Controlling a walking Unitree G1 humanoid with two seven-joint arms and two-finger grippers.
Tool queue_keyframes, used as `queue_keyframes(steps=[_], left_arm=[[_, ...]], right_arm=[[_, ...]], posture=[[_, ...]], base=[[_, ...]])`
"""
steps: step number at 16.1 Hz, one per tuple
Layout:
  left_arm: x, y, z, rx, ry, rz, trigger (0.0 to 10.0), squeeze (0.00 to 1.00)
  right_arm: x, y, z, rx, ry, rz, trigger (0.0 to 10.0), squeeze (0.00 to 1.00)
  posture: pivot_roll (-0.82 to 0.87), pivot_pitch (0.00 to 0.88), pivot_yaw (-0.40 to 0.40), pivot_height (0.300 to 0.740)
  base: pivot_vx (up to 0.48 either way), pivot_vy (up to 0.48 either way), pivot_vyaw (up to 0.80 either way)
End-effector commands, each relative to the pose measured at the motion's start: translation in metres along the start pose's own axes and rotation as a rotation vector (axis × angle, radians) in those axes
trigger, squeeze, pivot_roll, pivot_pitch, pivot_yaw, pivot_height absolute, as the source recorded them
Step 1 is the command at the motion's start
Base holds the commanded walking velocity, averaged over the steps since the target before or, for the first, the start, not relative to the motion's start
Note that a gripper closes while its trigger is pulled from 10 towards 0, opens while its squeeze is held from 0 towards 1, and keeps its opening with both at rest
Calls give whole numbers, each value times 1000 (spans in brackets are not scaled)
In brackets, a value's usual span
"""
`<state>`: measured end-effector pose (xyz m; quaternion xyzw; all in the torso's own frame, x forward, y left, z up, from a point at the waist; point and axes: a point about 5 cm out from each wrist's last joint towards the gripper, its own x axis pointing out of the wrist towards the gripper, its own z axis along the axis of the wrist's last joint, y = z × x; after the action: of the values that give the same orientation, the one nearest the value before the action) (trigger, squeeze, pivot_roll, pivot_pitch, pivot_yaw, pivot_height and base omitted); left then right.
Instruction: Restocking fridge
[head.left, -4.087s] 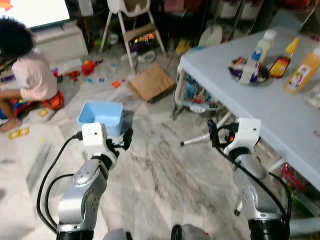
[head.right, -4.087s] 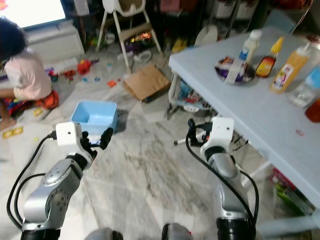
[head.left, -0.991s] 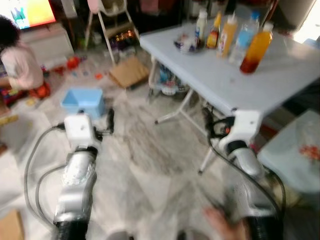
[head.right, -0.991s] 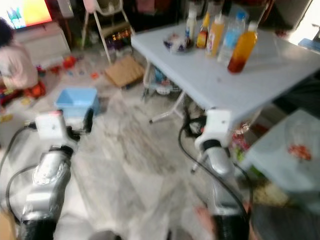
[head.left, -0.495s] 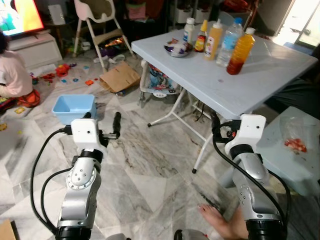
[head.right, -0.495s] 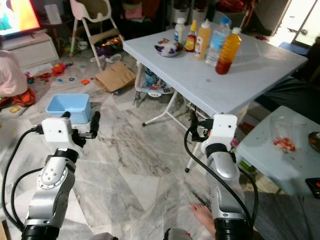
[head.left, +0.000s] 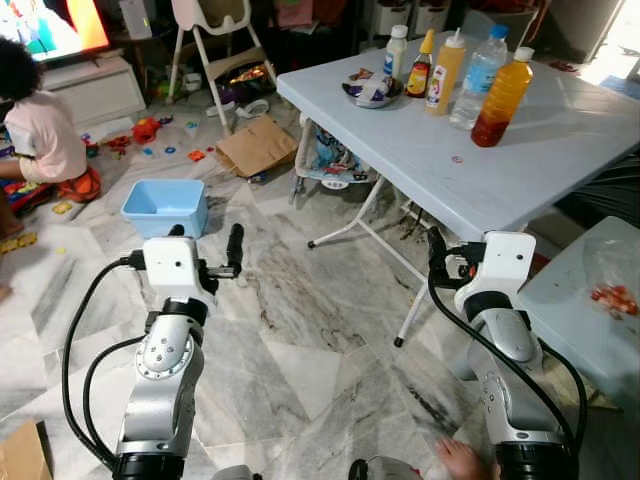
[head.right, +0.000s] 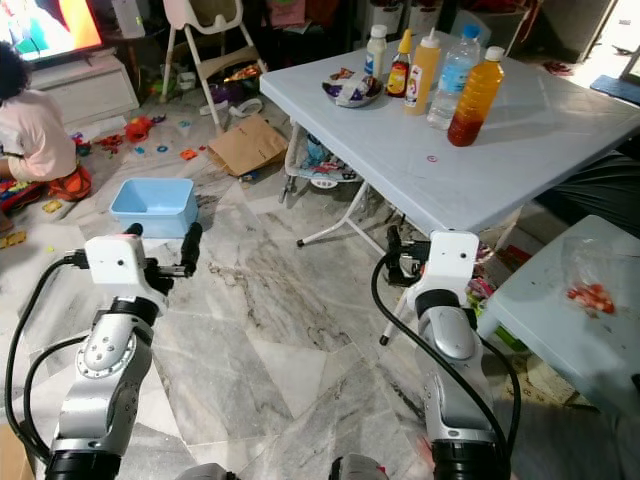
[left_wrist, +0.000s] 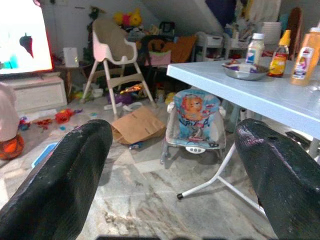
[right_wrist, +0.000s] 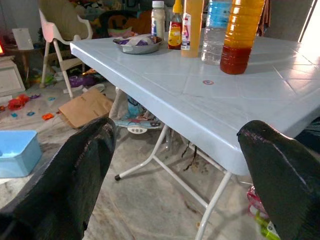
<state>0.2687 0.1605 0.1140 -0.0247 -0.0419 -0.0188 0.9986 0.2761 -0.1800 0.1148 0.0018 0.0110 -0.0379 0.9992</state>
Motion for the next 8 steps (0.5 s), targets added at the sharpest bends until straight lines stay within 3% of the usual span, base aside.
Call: queue_keyframes(steps=[1, 8], left_arm=[[3, 0, 2, -7, 3, 1, 10000, 0], [0, -5, 2, -10, 20, -29, 10000, 0]], right_arm=[[-1, 1, 6, -5, -19, -1, 10000, 0], [-1, 3, 7, -2, -16, 4, 10000, 0]], posture=[[7, 0, -16, 740], [15, 0, -9, 740]], base=[[0, 446, 0], [0, 468, 0]])
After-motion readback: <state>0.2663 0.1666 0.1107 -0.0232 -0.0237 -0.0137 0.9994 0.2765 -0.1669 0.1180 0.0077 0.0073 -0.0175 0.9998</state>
